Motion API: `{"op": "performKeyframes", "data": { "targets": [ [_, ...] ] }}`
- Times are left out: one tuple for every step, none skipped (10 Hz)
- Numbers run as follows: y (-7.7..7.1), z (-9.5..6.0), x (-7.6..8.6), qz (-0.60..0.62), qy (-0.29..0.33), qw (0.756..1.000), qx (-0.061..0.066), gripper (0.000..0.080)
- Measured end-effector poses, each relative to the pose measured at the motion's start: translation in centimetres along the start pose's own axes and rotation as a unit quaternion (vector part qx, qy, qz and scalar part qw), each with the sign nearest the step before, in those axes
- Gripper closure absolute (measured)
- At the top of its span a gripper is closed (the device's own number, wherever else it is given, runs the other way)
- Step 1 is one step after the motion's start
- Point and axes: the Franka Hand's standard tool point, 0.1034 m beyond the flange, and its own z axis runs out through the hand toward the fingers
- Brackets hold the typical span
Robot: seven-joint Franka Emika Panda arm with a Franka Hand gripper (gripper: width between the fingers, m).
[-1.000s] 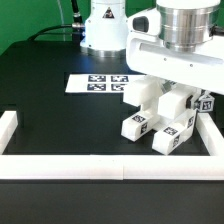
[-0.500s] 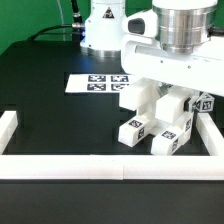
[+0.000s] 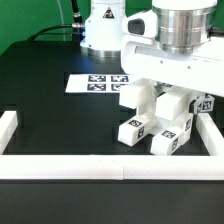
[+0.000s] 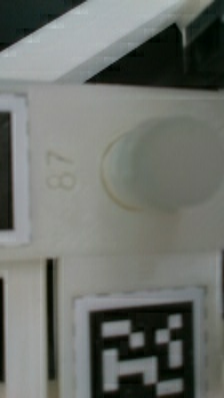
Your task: Assemble chair
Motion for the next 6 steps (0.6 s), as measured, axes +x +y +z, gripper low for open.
{"op": "performKeyframes", "data": {
  "targets": [
    [0.01,0.01,0.0,0.0,0.0,1.0,0.0,0.0196],
    [0.01,0.02,-0.01,0.0,0.0,1.0,0.0,0.0164],
    [0.01,0.03,-0.01,0.0,0.0,1.0,0.0,0.0152],
    [0.01,0.03,-0.01,0.0,0.0,1.0,0.0,0.0152],
    [0.02,0.04,-0.01,0.0,0.0,1.0,0.0,0.0151],
    [0.02,0.04,-0.01,0.0,0.0,1.0,0.0,0.0151]
  ]
}}
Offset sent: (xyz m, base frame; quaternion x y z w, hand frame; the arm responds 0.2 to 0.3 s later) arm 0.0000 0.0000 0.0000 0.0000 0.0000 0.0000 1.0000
